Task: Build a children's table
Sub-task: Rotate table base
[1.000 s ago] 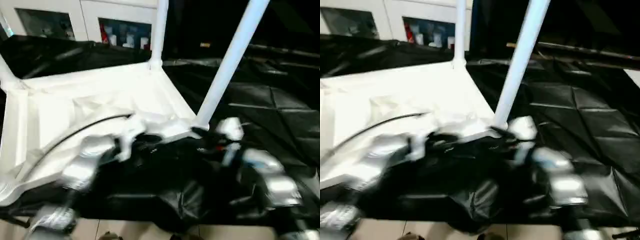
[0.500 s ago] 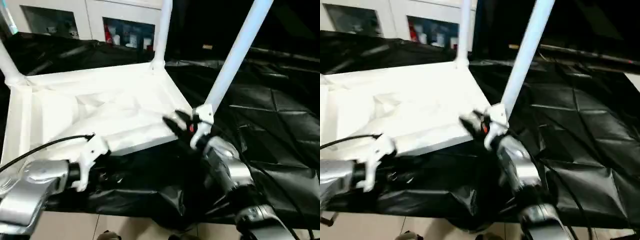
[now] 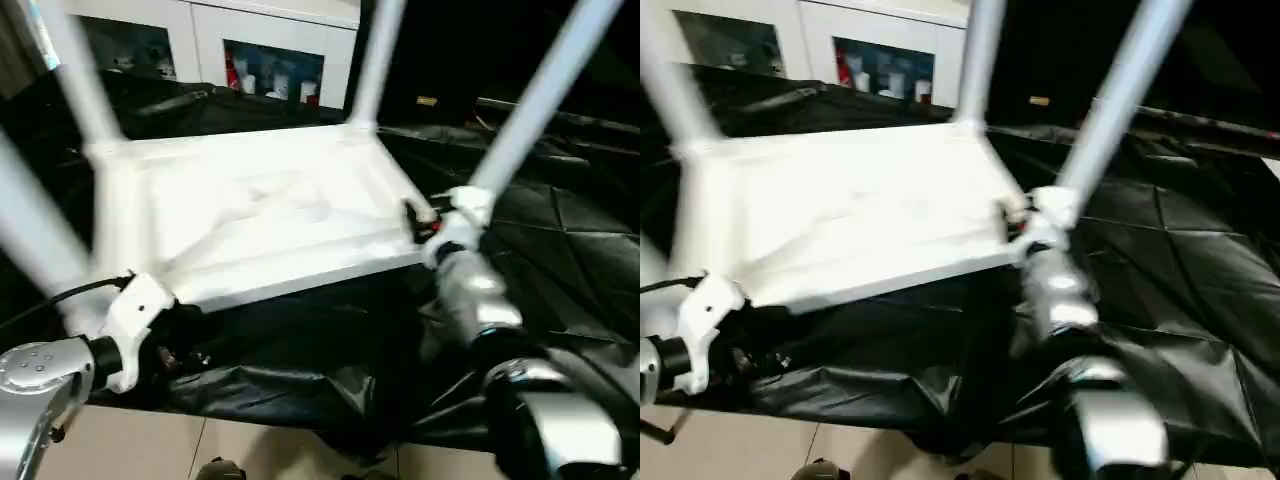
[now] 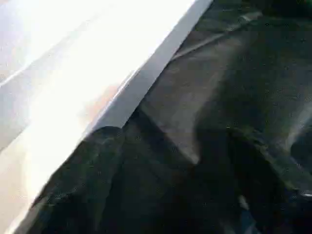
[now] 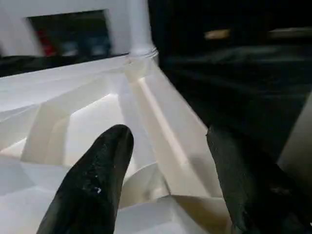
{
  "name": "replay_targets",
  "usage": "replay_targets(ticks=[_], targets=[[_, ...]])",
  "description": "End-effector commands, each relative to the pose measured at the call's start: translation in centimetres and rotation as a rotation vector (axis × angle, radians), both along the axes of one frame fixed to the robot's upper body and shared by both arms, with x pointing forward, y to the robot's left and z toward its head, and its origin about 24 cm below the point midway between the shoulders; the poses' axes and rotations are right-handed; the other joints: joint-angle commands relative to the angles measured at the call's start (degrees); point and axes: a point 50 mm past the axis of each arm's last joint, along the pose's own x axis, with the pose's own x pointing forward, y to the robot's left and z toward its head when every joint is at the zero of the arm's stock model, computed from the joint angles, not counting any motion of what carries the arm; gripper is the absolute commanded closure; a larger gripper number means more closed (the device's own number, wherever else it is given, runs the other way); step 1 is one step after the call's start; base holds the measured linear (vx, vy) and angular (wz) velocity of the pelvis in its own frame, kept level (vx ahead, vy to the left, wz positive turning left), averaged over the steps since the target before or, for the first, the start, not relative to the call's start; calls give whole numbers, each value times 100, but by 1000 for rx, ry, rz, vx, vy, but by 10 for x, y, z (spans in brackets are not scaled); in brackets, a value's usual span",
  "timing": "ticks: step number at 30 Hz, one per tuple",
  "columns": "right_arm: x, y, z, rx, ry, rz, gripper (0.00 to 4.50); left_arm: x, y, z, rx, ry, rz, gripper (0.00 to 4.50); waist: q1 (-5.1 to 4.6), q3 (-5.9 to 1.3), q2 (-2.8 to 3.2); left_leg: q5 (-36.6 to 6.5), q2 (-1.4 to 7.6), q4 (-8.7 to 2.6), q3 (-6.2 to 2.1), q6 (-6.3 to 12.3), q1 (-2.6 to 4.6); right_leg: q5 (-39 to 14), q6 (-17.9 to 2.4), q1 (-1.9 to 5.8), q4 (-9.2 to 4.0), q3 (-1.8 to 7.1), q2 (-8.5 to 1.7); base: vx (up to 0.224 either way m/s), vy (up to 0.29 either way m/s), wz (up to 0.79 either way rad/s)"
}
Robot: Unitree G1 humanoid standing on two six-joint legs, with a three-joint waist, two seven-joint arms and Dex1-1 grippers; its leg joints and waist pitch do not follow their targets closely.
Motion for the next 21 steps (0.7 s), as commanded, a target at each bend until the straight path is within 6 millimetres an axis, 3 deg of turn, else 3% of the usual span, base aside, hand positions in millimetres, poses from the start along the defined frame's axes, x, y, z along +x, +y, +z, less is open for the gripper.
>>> replay_targets(ticks=[1, 7, 8, 11, 12, 14, 15, 17, 18, 19, 20, 21], targets=[[0, -35, 9, -7, -28, -132, 170, 0, 9, 7, 22, -40, 38, 19, -68, -340, 145, -1226, 83, -389, -18, -52, 60, -656, -906, 243, -315, 247, -155, 0, 0, 0], [-1, -65, 16, -76, -26, -133, 170, -24, 31, 7, 65, -50, 42, 8, -93, -316, 51, -1461, 75, -357, -24, 86, -6, -1225, -763, 240, -380, 239, -168, 0, 0, 0], [-2, -66, 16, -81, -27, -115, 170, -31, 36, 7, 62, -45, 50, 8, -93, -306, 25, -1538, 82, -351, -20, 130, 4, -1395, -724, 214, -406, 238, -169, 0, 0, 0], [-2, -64, 16, -83, -37, -75, 170, -41, 43, 9, 51, -36, 64, 8, -113, -293, 47, -1661, 98, -372, -33, 139, 6, -1561, -715, 182, -418, 234, -153, 0, 0, 0], [-3, -58, 14, -93, -47, -28, 170, -46, 48, 11, 34, -36, 75, 8, -129, -287, -17, -1742, 105, -367, -26, 147, 7, -1639, -730, 166, -435, 233, -156, 0, 0, 0], [-4, -52, 11, -117, -58, 23, 170, -50, 52, 14, 21, -49, 85, 8, -144, -290, 20, -1748, 115, -378, -49, 133, -15, -1662, -743, 179, -426, 238, -177, 0, 0, 0], [-9, -43, 5, -137, -82, 66, 170, -45, 56, 20, -19, -123, 131, 8, -180, -287, -36, -1740, 121, -376, -40, 118, -17, -1622, -753, 177, -425, 238, -153, 0, 0, 0], [-18, -36, -3, -122, -122, 77, 170, -30, 58, 28, -92, -252, 208, 8, -148, -289, 28, -1862, 135, -368, -19, 46, 76, -1549, -772, 111, -448, 253, -154, 0, 0, 0], [-21, -35, -6, -110, -135, 62, 170, -25, 56, 31, -110, -291, 216, 8, -167, -300, -82, -1816, 142, -378, -25, 26, 37, -1430, -812, 158, -423, 245, -141, 0, 0, 0], [-23, -34, -7, -110, -140, 61, 170, -23, 54, 31, -121, -306, 216, 8, -130, -285, -32, -1845, 144, -402, -49, -7, 34, -1503, -789, 162, -415, 247, -156, 0, 0, 0], [-33, -30, -15, -114, -165, 49, 170, -10, 44, 37, -184, -386, 216, 8, -129, -308, -41, -1831, 149, -397, -43, -50, 60, -1441, -751, 164, -413, 246, -154, 0, 0, 0], [-39, -28, -20, -122, -178, 40, 170, -2, 38, 41, -225, -430, 212, 8, -107, -298, 10, -1864, 152, -402, -40, -110, 76, -1373, -733, 147, -425, 252, -157, 0, 0, 0]])
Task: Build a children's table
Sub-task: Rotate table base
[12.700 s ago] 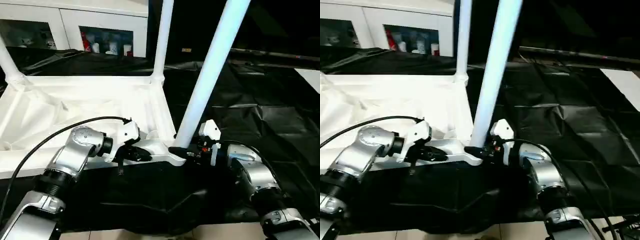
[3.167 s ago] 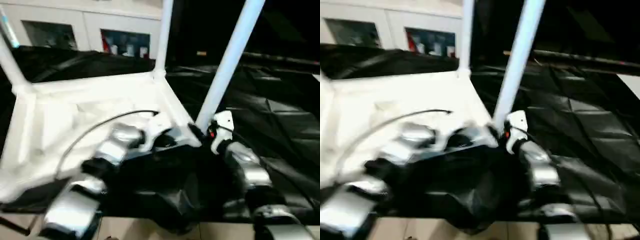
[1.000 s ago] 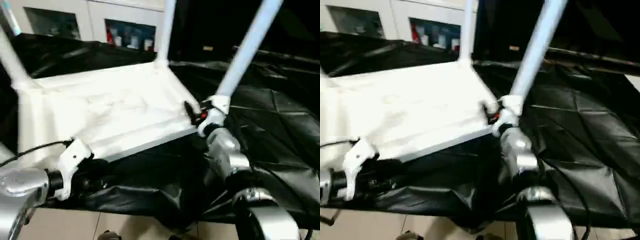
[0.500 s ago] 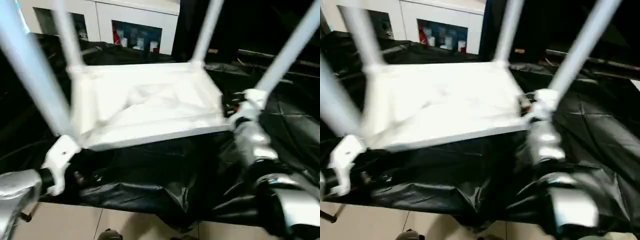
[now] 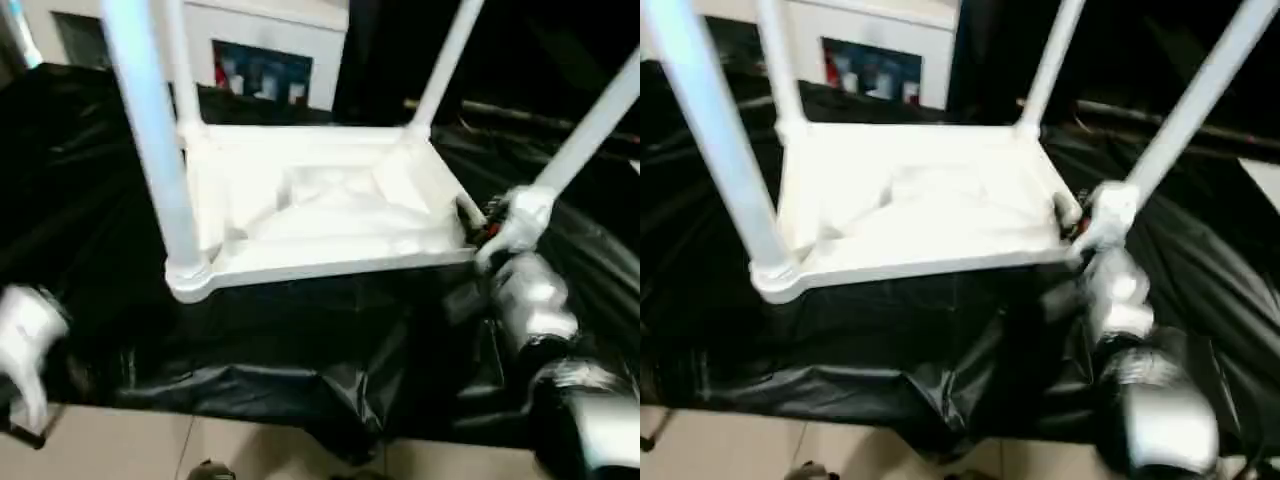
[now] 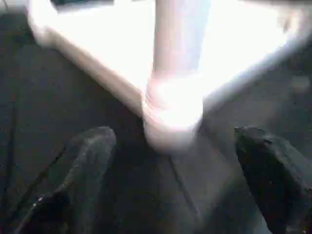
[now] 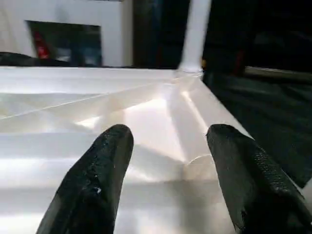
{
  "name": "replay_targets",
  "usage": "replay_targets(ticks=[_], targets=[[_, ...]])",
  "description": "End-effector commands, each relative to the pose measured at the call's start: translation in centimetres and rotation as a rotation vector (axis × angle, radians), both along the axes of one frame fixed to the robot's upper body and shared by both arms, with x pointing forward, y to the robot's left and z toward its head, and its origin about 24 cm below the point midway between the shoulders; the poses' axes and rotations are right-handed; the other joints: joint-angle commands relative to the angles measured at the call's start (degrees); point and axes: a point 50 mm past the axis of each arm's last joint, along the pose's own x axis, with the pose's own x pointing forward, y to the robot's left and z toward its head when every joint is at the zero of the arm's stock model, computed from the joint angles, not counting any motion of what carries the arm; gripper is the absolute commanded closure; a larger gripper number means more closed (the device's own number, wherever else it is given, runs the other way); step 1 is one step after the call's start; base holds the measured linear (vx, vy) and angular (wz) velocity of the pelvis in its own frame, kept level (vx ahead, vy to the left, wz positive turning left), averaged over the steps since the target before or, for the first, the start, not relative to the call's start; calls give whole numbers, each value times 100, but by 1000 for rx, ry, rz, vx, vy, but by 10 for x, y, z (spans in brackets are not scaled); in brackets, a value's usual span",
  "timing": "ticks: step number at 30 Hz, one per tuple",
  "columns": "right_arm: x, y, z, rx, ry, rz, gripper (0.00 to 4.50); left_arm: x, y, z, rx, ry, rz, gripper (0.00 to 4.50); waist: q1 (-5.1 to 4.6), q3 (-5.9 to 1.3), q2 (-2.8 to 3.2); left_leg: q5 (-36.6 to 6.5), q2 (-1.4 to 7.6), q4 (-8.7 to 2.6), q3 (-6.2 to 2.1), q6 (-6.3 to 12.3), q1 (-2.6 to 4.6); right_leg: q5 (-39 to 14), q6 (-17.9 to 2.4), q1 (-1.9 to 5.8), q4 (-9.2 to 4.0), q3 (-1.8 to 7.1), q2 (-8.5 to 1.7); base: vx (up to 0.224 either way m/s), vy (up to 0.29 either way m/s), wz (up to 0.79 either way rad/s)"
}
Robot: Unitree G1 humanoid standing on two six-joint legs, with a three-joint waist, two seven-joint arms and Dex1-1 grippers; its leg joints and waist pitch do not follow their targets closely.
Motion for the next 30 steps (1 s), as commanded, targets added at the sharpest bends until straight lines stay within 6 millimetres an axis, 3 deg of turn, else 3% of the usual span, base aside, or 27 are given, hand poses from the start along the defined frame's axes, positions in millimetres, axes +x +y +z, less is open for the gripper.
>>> replay_targets(ticks=[1, 2, 3, 6, 8, 11, 14, 19, 24, 27, 28, 30], targets=[[-7, -4, 1, -17, -52, -45, 170, 11, -13, 4, -52, -68, -23, 8, -30, -273, 195, -1871, 71, -444, -20, -129, 108, -1325, -740, 151, -440, 253, -230, 0, 0, 0], [-10, -4, -4, 10, -43, -70, 170, 16, -18, 6, -71, -88, -39, 8, -34, -276, 177, -1860, 54, -459, -37, -146, 62, -1296, -746, 195, -415, 253, -220, 0, 0, 0], [-17, -3, -12, 38, -27, -108, 170, 25, -28, 8, -103, -112, -70, 8, -31, -282, 207, -1875, 59, -467, -51, -160, 67, -1340, -698, 198, -412, 253, -226, 0, 0, 0], [-22, -1, -19, 31, -7, -133, 170, 35, -35, 8, -121, -119, -100, 8, -54, -285, 161, -1943, 44, -456, -46, -160, 62, -1512, -652, 197, -437, 254, -230, 0, 0, 0], [-32, -2, -35, -25, 76, -212, 170, 52, -51, 6, -143, -134, -148, 8, -72, -285, 199, -1845, 31, -441, -35, -216, 91, -1493, -611, 165, -463, 257, -224, 0, 0, 0], [-40, -9, -49, 5, 165, -326, 170, 59, -67, 10, -200, -154, -223, 8, -92, -316, 169, -1649, 26, -431, -44, -226, 54, -1188, -677, 219, -399, 252, -229, 0, 0, 0], [-39, -7, -55, 11, 226, -331, 170, 58, -88, 15, -261, -138, -354, 8, -110, -321, 156, -1572, 24, -422, -31, -157, 38, -996, -760, 233, -377, 249, -220, 0, 0, 0], [-27, -4, -50, -26, 266, -297, 170, 50, -112, 14, -280, -67, -537, 8, -118, -324, 145, -1431, 26, -407, -17, -115, 42, -863, -847, 240, -344, 247, -215, 0, 0, 0], [-9, 4, -38, -50, 281, -240, 170, 43, -128, 14, -270, -18, -676, 8, -124, -312, 133, -1401, 30, -399, -1, -155, 52, -1035, -795, 226, -357, 255, -222, 0, 0, 0], [1, 15, -32, -66, 297, -161, 170, 39, -137, 17, -298, 5, -757, 8, -134, -312, 116, -1347, 25, -387, 7, -181, 41, -1002, -804, 232, -341, 258, -215, 0, 0, 0], [3, 19, -31, -73, 297, -138, 170, 39, -140, 17, -306, 18, -784, 8, -142, -313, 84, -1339, 27, -388, 3, -180, 32, -1023, -802, 242, -341, 254, -219, 0, 0, 0], [5, 25, -30, -82, 306, -104, 170, 38, -142, 18, -316, 39, -815, 8, -154, -313, 88, -1326, 25, -385, 2, -191, 31, -1076, -794, 238, -340, 255, -222, 0, 0, 0]])
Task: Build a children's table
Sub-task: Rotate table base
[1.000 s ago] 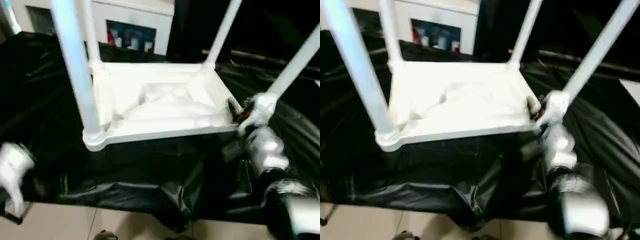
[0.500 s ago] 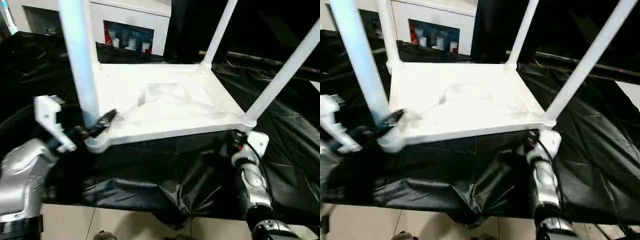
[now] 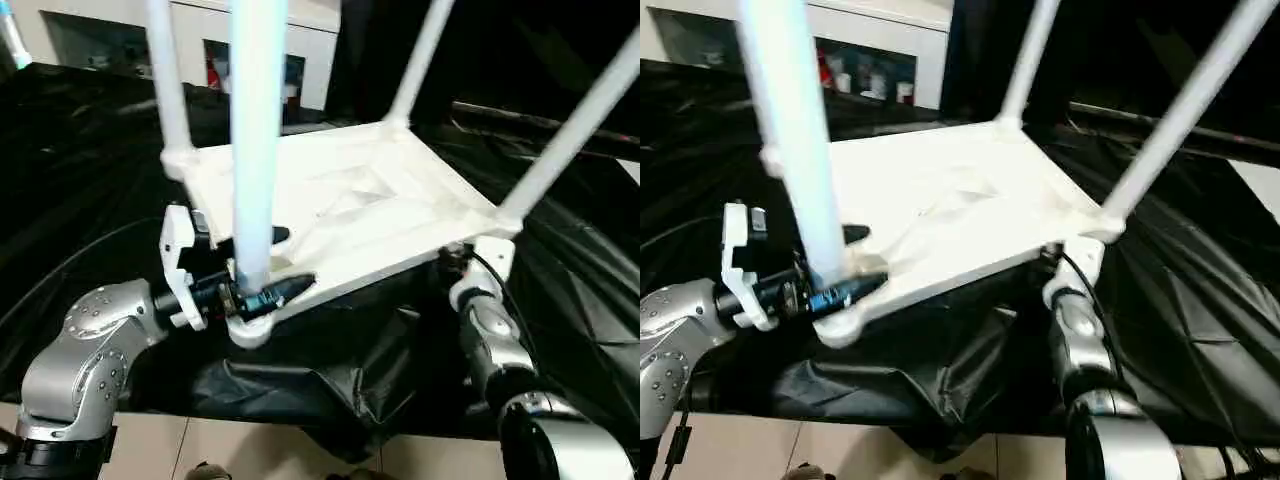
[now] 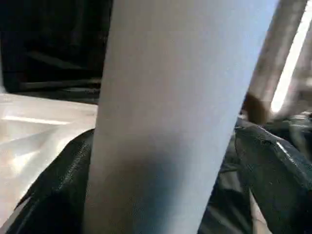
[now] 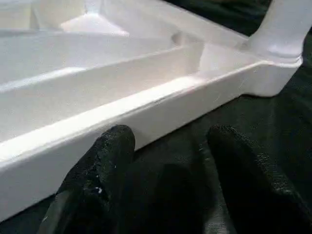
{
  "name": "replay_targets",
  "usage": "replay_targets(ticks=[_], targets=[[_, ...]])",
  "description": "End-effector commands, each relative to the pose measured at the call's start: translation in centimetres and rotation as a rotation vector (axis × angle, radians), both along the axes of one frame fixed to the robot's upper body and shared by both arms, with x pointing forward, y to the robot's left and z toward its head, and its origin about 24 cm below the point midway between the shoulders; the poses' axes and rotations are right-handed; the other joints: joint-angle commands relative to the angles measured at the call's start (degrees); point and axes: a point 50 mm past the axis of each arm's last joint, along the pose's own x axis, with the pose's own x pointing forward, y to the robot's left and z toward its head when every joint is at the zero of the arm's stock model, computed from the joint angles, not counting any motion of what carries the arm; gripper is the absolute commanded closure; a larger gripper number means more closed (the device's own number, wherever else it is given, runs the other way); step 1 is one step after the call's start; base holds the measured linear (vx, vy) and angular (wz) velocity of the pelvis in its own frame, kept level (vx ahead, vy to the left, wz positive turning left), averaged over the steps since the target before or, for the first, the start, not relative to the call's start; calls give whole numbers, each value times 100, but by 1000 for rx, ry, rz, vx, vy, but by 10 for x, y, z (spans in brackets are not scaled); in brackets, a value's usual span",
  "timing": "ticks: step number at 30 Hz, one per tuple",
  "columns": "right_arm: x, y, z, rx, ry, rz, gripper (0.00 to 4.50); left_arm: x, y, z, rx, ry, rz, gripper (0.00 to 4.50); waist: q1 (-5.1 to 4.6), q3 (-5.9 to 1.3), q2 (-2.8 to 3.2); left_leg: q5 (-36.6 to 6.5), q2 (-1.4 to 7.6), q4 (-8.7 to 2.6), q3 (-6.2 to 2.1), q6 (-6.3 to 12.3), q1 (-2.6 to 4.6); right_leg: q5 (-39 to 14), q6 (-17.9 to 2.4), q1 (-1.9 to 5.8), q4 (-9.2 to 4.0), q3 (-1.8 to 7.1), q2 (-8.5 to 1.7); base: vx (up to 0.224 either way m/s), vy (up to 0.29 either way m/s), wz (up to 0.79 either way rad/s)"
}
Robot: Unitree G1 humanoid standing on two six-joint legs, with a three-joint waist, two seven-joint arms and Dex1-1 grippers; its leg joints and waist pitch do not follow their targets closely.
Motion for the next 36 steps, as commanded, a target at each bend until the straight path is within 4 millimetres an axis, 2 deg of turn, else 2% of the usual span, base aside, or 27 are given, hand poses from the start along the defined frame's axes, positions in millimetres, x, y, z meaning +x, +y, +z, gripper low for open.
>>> replay_targets(ticks=[1, 2, 5, 7, 9, 15, 18, 23, 28, 31, 33, 36], targets=[[6, 10, 4, -18, 7, 79, 170, -3, -13, 7, -11, -3, -105, 8, 19, -313, 101, -1321, 24, -406, -11, -192, 13, -1143, -775, 257, -367, 234, -237, 0, 0, 0], [7, 19, 5, -15, 20, 120, 170, -4, -17, 9, -12, 13, -146, 8, 4, -315, 94, -1326, 25, -400, -6, -198, 23, -1155, -775, 248, -368, 235, -232, 0, 0, 0], [9, 35, 4, -2, 42, 190, 170, -6, -26, 11, -25, 27, -210, 8, -40, -316, 88, -1287, 26, -407, -27, -221, -17, -1234, -768, 278, -361, 236, -254, 0, 0, 0], [9, 45, 4, 4, 46, 232, 170, -6, -32, 13, -37, 34, -243, 8, -59, -321, 107, -1282, 33, -399, -24, -236, -2, -1235, -767, 264, -366, 240, -256, 0, 0, 0], [10, 59, 4, 19, 51, 297, 170, -5, -40, 15, -50, 42, -288, 8, -68, -324, 98, -1221, 32, -397, -20, -240, -1, -1086, -814, 272, -349, 249, -251, 0, 0, 0], [9, 77, 6, 4, 48, 396, 170, -4, -54, 17, -63, 49, -352, 8, -67, -330, 114, -1114, 34, -390, -9, -216, 20, -800, -919, 276, -322, 256, -246, 0, 0, 0], [10, 82, 8, -4, 42, 419, 170, -2, -63, 18, -67, 38, -366, 8, -62, -326, 112, -1100, 34, -391, -4, -208, 28, -751, -941, 272, -323, 254, -237, 0, 0, 0], [11, 84, 10, -3, 38, 431, 170, 5, -79, 16, -76, 9, -374, 8, -58, -323, 112, -1193, 34, -392, -11, -236, 23, -936, -868, 279, -350, 262, -251, 0, 0, 0], [11, 89, 11, 2, 40, 468, 170, 14, -92, 17, -73, -25, -359, 8, -57, -337, 105, -1121, 36, -387, -16, -183, 14, -805, -884, 298, -341, 260, -252, 0, 0, 0], [11, 92, 11, 7, 41, 478, 170, 23, -96, 15, -55, -49, -300, 8, -58, -339, 102, -1097, 40, -381, -12, -151, 27, -716, -919, 292, -341, 260, -251, 0, 0, 0], [10, 96, 11, 25, 43, 497, 170, 36, -97, 12, -17, -94, -192, 8, -54, -338, 78, -1118, 38, -380, -16, -118, 21, -810, -881, 294, -364, 258, -252, 0, 0, 0], [9, 100, 11, 52, 49, 536, 170, 42, -97, 11, -2, -107, -165, 8, -55, -335, 82, -1170, 46, -388, -29, -109, 12, -925, -861, 305, -370, 254, -268, 0, 0, 0]])
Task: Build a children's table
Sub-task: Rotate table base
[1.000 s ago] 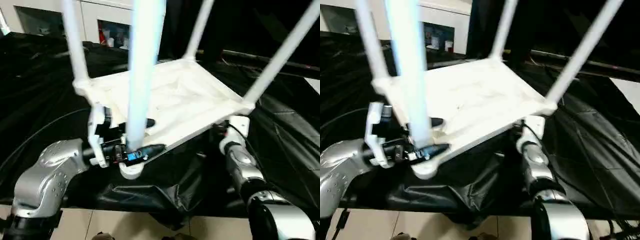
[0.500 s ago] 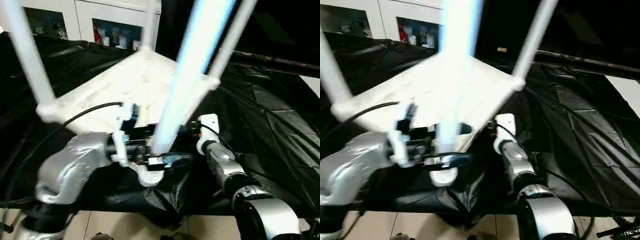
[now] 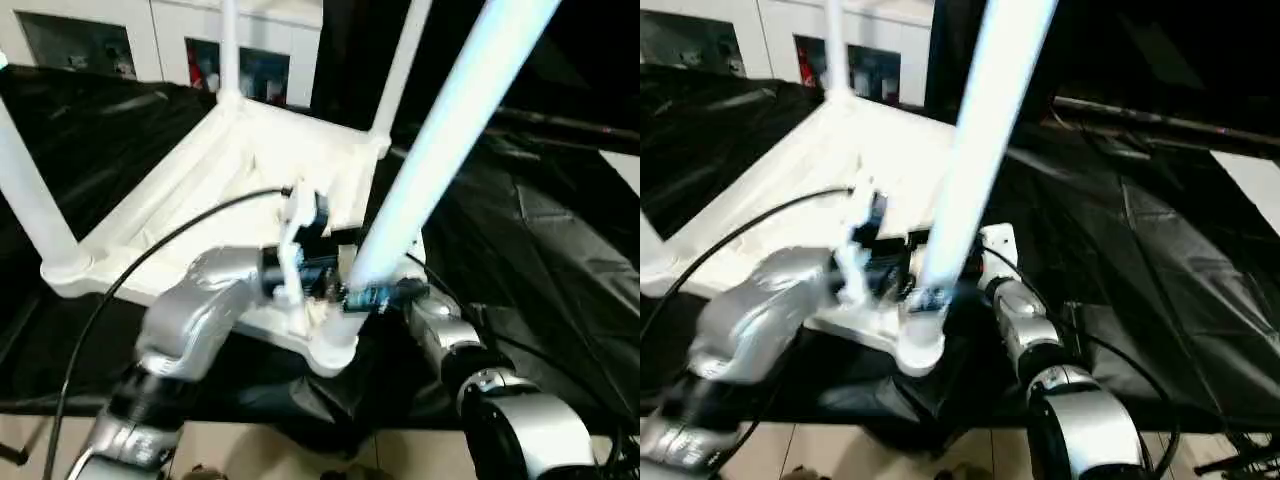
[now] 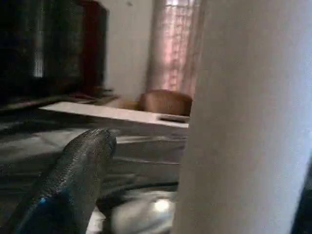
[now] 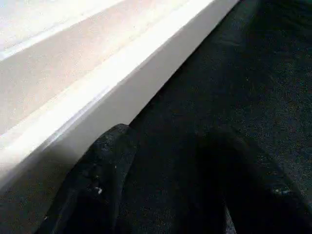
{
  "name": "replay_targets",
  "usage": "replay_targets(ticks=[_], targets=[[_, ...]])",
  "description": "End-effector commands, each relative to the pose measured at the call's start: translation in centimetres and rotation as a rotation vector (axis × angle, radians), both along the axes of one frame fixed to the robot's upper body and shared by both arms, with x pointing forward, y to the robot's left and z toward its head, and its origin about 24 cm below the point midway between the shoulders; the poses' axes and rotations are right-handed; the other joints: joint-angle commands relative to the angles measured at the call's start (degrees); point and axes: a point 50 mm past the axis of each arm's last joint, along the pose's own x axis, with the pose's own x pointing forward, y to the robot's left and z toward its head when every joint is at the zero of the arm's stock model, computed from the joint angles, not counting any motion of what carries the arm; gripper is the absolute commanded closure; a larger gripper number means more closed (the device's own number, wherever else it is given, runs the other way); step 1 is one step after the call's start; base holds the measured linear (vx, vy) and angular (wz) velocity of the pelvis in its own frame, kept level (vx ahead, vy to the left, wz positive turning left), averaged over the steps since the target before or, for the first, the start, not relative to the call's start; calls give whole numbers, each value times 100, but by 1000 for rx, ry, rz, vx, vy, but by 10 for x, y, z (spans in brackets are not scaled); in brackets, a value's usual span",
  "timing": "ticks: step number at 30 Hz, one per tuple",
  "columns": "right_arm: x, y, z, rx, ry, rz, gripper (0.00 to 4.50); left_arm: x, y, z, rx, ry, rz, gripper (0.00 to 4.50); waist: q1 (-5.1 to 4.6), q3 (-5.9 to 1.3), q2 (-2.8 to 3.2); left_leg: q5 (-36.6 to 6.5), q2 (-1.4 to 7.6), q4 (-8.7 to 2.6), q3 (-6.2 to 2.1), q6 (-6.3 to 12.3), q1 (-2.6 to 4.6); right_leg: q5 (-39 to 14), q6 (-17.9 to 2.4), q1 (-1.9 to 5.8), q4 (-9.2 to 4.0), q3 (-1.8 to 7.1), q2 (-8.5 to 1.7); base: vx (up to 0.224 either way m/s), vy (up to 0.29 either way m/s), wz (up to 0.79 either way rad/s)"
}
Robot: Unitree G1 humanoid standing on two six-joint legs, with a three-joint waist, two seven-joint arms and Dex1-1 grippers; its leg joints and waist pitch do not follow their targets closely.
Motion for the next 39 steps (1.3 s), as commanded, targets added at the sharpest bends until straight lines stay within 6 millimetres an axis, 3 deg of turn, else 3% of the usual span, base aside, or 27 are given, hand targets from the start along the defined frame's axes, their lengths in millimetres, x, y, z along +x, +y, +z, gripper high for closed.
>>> replay_targets(ticks=[1, 4, 5, 9, 14, 15, 20, 23, 24, 25, 26, 27, 28, 29, 30, 33, 35, 36, 37, 38, 39], targets=[[2, 15, 7, 24, -3, 93, 170, 5, -3, -4, 33, -9, 34, 8, 59, -342, 105, -1229, 41, -398, -35, -107, -8, -1099, -835, 307, -388, 231, -298, 0, 0, 0], [-3, 27, 5, 28, 6, 197, 170, 9, -10, -1, 11, -20, 44, 8, 63, -333, 47, -1181, 47, -392, -27, -65, -2, -1148, -857, 288, -389, 235, -296, 0, 0, 0], [-4, 29, 5, 24, 6, 210, 170, 10, -12, 0, 5, -21, 46, 8, 72, -335, 66, -1202, 49, -389, -22, -68, 17, -1174, -862, 275, -397, 239, -302, 0, 0, 0], [-1, 28, 7, 11, -6, 193, 170, 12, -15, -1, 3, -28, 58, 8, 59, -335, 52, -1268, 55, -395, -35, -114, 10, -1218, -869, 273, -396, 231, -305, 0, 0, 0], [0, 29, 11, 62, -1, 230, 170, 15, -19, -1, -6, -36, 61, 8, 62, -343, 47, -1148, 57, -388, -28, -27, 4, -979, -945, 282, -375, 234, -297, 0, 0, 0], [0, 29, 11, 45, -11, 235, 170, 16, -20, -1, -6, -41, 64, 8, 61, -342, 25, -1136, 55, -385, -23, -4, 6, -962, -959, 280, -380, 234, -298, 0, 0, 0], [7, 19, 17, 4, -57, 182, 170, 25, -22, -3, 18, -67, 117, 8, 71, -338, 54, -1171, 55, -392, -35, -41, 11, -1091, -931, 285, -394, 235, -315, 0, 0, 0], [15, 4, 26, 25, -95, 97, 170, 34, -15, -8, 81, -92, 185, 8, 81, -344, 42, -1155, 50, -388, -35, -13, 17, -1012, -915, 287, -391, 233, -304, 0, 0, 0], [20, -9, 33, 56, -122, 62, 170, 38, -7, -13, 122, -100, 215, 8, 75, -348, 51, -1145, 54, -384, -31, 3, 23, -962, -940, 279, -380, 234, -306, 0, 0, 0], [21, -15, 36, 70, -135, 57, 170, 39, -3, -15, 138, -101, 218, 8, 80, -350, 104, -1218, 54, -385, -26, 20, 42, -927, -953, 266, -394, 234, -296, 0, 0, 0], [23, -22, 40, 86, -150, 56, 170, 39, 2, -18, 153, -99, 218, 8, 80, -351, 77, -1231, 53, -381, -28, 45, 31, -913, -965, 280, -387, 231, -292, 0, 0, 0], [24, -32, 44, 87, -177, 79, 170, 36, 9, -22, 172, -90, 190, 8, 99, -346, 147, -1231, 52, -387, -32, 58, 43, -879, -1005, 283, -370, 232, -292, 0, 0, 0], [24, -37, 47, 83, -193, 98, 170, 34, 13, -25, 182, -84, 168, 8, 97, -339, 132, -1234, 58, -384, -27, 62, 34, -847, -1037, 284, -376, 232, -292, 0, 0, 0], [22, -44, 48, 67, -207, 133, 170, 31, 18, -29, 200, -67, 136, 8, 113, -344, 179, -1226, 56, -388, -31, 51, 47, -814, -1065, 289, -371, 229, -291, 0, 0, 0], [22, -44, 48, 67, -207, 133, 170, 31, 18, -29, 200, -67, 136, 8, 109, -348, 142, -1155, 57, -378, -21, 63, 30, -701, -1114, 302, -359, 233, -285, 0, 0, 0], [19, -53, 48, 36, -218, 182, 170, 27, 26, -36, 244, -49, 96, 8, 124, -348, 151, -1120, 60, -379, -17, 54, 30, -650, -1231, 299, -355, 234, -298, 0, 0, 0], [11, -71, 45, -32, -218, 261, 170, 23, 41, -51, 351, -18, 43, 34, 122, -336, 269, -1235, 63, -386, -17, 40, 57, -622, -1287, 284, -368, 237, -283, 0, 0, 0], [5, -83, 44, -78, -208, 308, 170, 21, 51, -59, 421, -5, 17, 43, 138, -340, 213, -1224, 56, -384, -18, 84, 51, -633, -1264, 311, -377, 231, -275, 0, 0, 0], [1, -91, 43, -109, -200, 338, 170, 22, 57, -64, 466, 5, 6, 43, 165, -340, 246, -1187, 41, -376, -9, 140, 63, -637, -1251, 315, -387, 238, -264, 0, 0, 0], [1, -91, 43, -109, -200, 338, 170, 22, 57, -64, 466, 5, 6, 49, 182, -332, 242, -1184, 37, -373, -1, 164, 71, -678, -1242, 311, -400, 243, -264, 0, 0, 0], [-1, -95, 43, -124, -197, 353, 170, 23, 60, -66, 492, 5, 6, 63, 201, -341, 324, -1100, 36, -376, -19, 123, 46, -647, -1266, 339, -360, 251, -286, 0, 0, 0]])
